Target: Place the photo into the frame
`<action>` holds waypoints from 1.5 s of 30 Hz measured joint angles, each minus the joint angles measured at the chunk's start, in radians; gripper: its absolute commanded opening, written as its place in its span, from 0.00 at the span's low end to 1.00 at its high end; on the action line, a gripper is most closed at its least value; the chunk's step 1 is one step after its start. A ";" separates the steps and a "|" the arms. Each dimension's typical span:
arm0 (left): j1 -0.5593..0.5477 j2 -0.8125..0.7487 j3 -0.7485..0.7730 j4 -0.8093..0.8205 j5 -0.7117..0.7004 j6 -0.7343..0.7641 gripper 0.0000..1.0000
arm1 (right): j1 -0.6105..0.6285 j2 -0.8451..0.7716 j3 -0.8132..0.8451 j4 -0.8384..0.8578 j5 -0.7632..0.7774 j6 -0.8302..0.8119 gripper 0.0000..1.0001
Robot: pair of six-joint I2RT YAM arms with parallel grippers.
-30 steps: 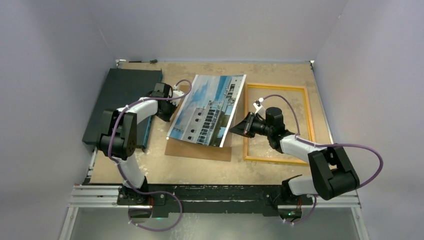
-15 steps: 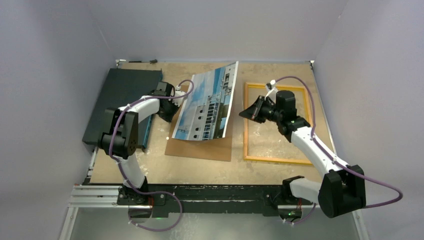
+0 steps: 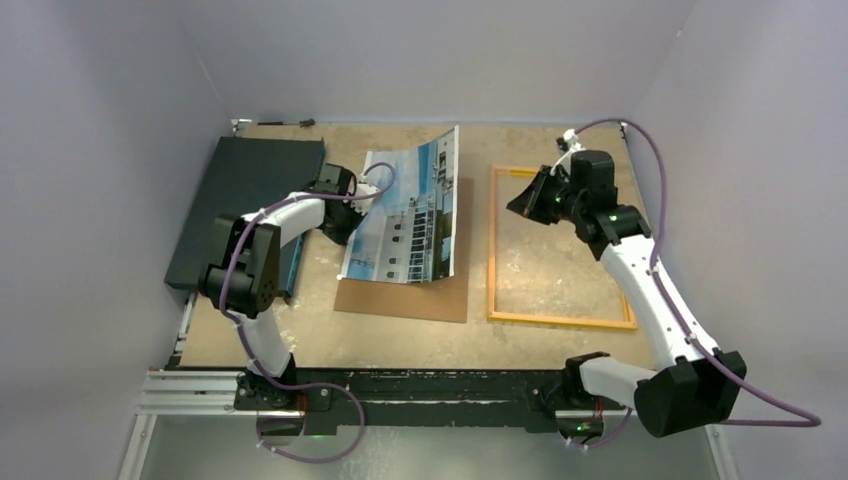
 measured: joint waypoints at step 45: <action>0.233 -0.151 0.070 0.544 0.927 -1.072 0.96 | -0.058 -0.090 0.039 0.620 -0.150 0.526 0.00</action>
